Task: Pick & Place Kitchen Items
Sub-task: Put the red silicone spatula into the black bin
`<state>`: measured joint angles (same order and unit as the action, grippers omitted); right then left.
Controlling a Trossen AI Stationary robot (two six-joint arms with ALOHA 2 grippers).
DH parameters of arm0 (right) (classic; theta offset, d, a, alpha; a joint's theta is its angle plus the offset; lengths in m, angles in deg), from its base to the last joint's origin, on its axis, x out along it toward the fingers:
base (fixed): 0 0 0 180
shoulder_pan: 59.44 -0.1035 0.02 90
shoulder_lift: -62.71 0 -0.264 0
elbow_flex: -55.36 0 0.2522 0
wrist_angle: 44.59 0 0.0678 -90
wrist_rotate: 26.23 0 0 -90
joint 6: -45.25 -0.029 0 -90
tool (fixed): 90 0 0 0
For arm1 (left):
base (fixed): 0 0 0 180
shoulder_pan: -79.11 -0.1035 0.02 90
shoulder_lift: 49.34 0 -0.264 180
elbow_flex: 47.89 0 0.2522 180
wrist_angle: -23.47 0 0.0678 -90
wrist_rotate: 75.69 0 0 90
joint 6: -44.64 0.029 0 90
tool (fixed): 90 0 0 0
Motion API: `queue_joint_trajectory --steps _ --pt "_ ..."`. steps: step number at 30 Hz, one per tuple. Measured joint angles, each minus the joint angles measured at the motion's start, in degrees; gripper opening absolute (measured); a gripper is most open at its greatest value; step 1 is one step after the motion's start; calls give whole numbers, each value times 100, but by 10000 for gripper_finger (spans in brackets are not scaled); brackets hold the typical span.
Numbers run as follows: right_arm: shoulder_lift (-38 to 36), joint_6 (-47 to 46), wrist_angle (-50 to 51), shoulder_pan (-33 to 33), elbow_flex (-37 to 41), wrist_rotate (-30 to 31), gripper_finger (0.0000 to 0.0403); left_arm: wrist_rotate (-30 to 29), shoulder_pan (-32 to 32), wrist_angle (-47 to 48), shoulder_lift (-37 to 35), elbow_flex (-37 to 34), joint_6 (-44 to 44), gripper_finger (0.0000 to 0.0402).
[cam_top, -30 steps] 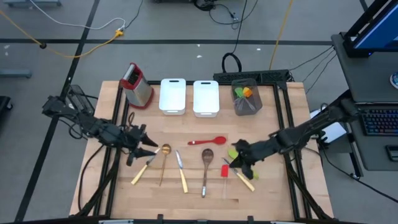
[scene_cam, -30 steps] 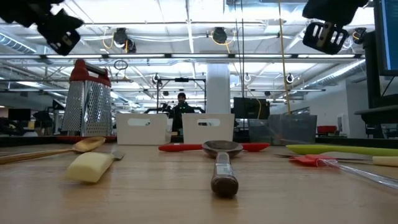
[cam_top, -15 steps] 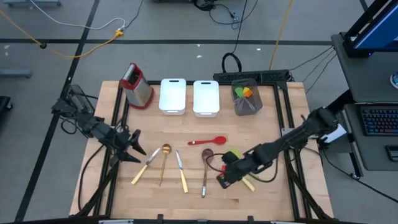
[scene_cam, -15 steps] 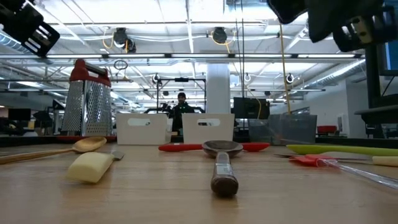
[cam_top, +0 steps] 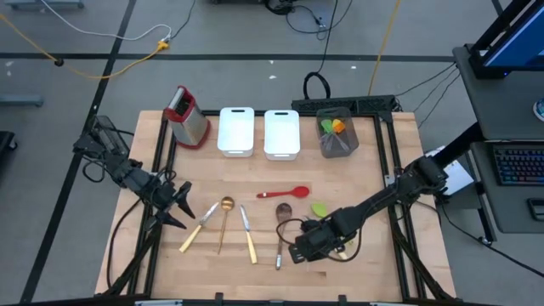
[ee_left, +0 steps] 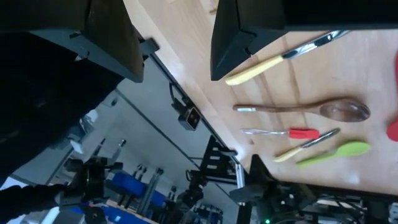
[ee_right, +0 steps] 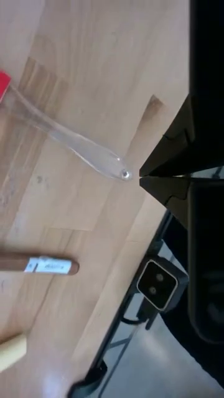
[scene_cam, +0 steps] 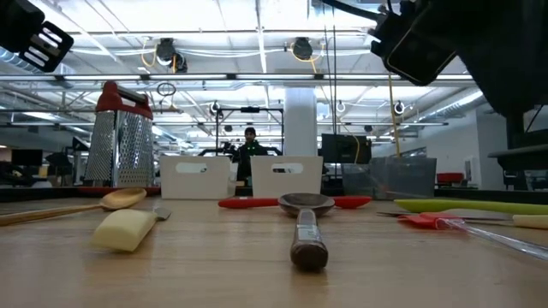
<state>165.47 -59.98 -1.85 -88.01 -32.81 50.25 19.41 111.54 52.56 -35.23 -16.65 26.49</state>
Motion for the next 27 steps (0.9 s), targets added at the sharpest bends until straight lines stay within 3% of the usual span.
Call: queue_joint_trajectory --steps 19,27 --pt "-7 91 -457 -4 429 319 176 -2 33 -2 2 0 11 191" --pt "-8 -421 -472 -4 461 321 207 -4 30 -9 1 2 131 191"
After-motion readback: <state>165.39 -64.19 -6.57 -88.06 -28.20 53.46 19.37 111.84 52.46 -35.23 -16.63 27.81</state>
